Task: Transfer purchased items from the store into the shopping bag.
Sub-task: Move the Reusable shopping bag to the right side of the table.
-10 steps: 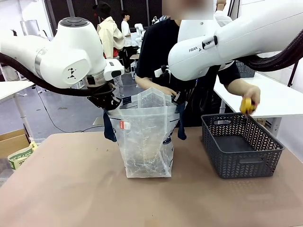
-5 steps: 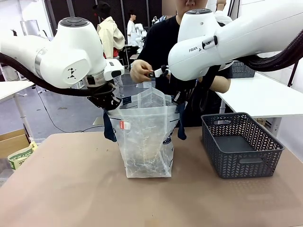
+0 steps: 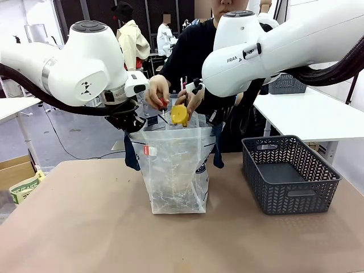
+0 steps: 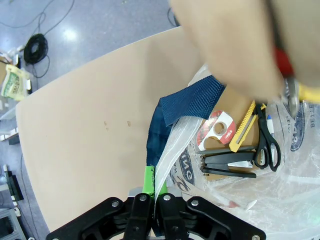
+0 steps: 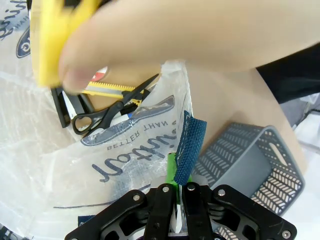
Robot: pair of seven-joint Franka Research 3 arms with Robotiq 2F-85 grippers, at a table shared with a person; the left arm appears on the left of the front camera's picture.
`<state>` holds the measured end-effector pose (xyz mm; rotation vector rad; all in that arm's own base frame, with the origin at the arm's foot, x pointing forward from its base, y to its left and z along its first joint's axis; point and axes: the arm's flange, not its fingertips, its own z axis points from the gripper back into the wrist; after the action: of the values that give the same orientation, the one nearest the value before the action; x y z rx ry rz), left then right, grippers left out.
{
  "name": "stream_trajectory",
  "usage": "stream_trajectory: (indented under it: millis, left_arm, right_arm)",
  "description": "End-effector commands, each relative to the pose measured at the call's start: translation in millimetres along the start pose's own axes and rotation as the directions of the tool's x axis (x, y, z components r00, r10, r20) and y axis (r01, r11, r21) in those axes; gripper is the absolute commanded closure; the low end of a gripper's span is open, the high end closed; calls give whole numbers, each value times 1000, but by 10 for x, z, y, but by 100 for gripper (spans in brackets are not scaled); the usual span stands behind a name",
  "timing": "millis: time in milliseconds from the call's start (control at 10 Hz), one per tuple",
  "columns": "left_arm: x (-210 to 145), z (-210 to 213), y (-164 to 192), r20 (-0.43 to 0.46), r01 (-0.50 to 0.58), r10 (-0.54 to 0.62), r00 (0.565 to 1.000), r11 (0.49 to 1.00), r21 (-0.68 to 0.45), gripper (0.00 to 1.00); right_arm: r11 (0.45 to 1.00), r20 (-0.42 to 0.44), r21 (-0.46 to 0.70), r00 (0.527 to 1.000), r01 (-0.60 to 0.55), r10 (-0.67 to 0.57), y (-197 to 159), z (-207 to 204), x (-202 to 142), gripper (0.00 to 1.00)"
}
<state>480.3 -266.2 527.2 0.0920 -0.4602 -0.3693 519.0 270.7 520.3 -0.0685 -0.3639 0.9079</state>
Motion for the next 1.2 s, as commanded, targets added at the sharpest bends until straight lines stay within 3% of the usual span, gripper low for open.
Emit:
stream_trajectory:
  millis: [0, 1100]
  left_arm:
    - [2, 10, 19, 3, 0, 0, 1000, 1000, 4, 100]
    - [2, 10, 19, 3, 0, 0, 1000, 1000, 4, 100]
  right_arm:
    - [1000, 0, -1, 1000, 0, 0, -12, 5, -8, 100]
    - [1000, 0, -1, 1000, 0, 0, -12, 5, -8, 100]
